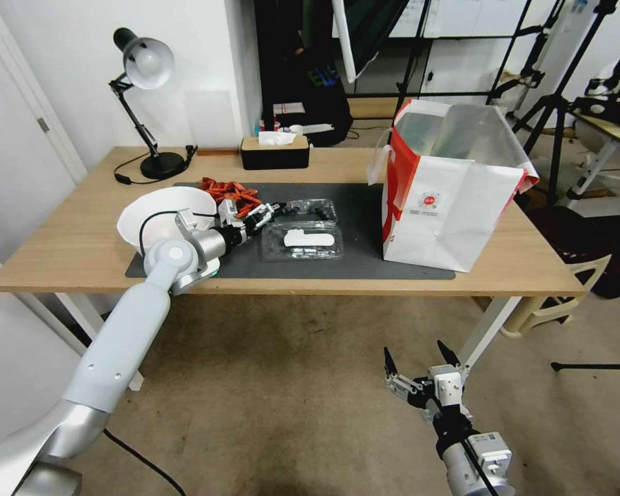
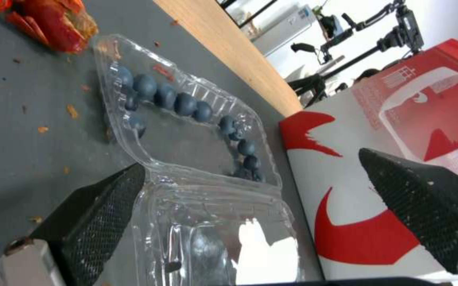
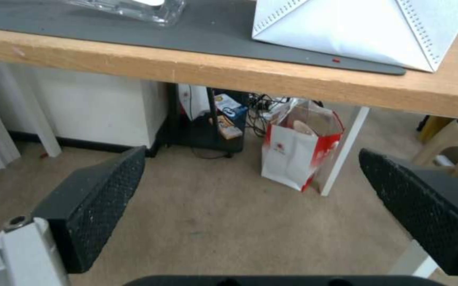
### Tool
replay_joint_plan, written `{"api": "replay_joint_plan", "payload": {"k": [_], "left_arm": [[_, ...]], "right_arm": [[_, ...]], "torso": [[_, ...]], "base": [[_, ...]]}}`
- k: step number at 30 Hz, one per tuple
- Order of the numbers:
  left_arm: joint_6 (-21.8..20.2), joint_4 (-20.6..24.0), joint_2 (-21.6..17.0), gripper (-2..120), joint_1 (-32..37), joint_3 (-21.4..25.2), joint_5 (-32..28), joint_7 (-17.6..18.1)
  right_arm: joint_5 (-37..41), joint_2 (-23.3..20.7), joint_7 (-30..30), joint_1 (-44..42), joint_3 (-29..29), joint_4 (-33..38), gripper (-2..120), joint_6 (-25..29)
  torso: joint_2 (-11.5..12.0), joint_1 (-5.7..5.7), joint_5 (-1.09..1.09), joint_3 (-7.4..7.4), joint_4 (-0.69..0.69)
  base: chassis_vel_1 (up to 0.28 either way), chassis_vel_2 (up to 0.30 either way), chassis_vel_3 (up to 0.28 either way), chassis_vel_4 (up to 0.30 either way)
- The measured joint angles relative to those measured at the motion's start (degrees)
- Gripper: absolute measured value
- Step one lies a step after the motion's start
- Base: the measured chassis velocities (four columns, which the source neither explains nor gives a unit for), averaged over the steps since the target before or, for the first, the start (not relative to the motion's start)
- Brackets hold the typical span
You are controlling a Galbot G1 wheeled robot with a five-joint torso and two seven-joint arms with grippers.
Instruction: Close the takeout container lid, then place the container into the takeout bag.
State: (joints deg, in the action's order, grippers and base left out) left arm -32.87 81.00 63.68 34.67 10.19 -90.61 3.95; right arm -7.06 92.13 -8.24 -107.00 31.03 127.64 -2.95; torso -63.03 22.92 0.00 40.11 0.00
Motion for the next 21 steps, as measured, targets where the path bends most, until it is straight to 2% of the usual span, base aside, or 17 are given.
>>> {"api": "replay_joint_plan", "payload": {"k": [12,17,21], "left_arm": [[1.1,0.4,-0.6,100,0.7,1.0,1.4,-0.7],[3.9,2.5,-1.5,100,2.0,1.5,4.8,-3.1],[7.3,6.8,-2.9,100,4.1,2.9,9.8,-6.4]], "right_arm": [[0.0,0.0,0.0,0.0,-0.3,-0.7,100,0.5],[0.0,0.0,0.0,0.0,-0.5,-0.7,100,0.6],[0.1,0.0,0.0,0.0,-0.6,-0.7,100,0.7]], "torso": [[0.0,0.00,0.00,0.00,0.00],[0.0,0.00,-0.01,0.00,-0.01],[0.0,0.00,-0.01,0.00,-0.01]], "base": [[0.000,0.000,0.000,0.000],[0.000,0.000,0.000,0.000],[0.000,0.000,0.000,0.000]]}}
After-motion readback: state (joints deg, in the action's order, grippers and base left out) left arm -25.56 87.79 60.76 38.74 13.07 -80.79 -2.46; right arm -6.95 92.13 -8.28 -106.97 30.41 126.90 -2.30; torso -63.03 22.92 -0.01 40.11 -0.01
